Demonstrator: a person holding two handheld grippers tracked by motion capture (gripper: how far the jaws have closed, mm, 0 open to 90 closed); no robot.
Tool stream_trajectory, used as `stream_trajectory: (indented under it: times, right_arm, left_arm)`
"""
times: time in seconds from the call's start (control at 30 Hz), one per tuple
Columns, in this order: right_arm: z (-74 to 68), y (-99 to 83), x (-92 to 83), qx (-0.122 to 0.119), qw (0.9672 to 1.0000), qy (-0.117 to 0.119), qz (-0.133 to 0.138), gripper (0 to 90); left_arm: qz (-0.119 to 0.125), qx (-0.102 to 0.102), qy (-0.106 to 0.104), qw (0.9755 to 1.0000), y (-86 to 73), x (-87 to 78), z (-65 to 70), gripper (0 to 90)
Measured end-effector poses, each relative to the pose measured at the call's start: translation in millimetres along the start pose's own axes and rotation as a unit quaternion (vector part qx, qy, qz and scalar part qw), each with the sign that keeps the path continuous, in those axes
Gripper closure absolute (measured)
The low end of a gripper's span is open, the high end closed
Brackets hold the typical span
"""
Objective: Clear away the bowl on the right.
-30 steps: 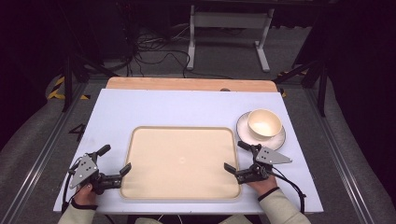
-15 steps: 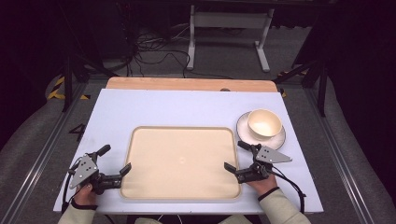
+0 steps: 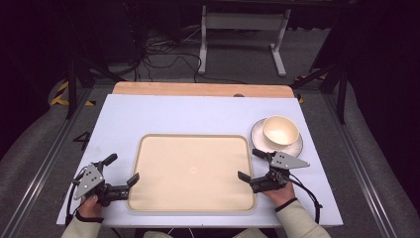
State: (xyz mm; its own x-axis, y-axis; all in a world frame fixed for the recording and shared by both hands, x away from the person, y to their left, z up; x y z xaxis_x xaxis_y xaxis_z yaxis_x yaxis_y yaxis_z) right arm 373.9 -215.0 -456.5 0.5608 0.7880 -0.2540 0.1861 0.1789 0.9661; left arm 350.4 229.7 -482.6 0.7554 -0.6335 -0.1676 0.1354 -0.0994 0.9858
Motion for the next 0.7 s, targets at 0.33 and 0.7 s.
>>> stream_trajectory:
  times: [0.33, 0.7]
  right_arm:
    - [-5.8, 25.9, -10.4, -0.024, 0.9988, -0.006, 0.042, 0.8]
    - [-9.4, 40.5, -14.7, -0.035, 0.996, 0.002, 0.082, 0.7]
  left_arm:
    - [0.0, 0.0, 0.0, 1.0, 0.0, 0.0, 0.0, 0.3]
    - [0.001, 0.0, 0.0, 1.0, 0.0, 0.2, 0.0, 0.2]
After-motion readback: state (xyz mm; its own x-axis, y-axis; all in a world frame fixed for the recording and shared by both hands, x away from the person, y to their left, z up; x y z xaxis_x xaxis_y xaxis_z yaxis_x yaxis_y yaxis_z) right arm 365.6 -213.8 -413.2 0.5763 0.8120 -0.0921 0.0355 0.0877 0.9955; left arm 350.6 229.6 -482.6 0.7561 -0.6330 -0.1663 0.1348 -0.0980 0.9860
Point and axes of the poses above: each handheld gripper's, and its own axes: x roughly forward along the jaws, y roughly out of its top, z roughly to its right, the point moved 5 cm from there along x, roughly forward along the jaws, and after that the axes turned 2 degrees about -x, right-handed, at the moved point
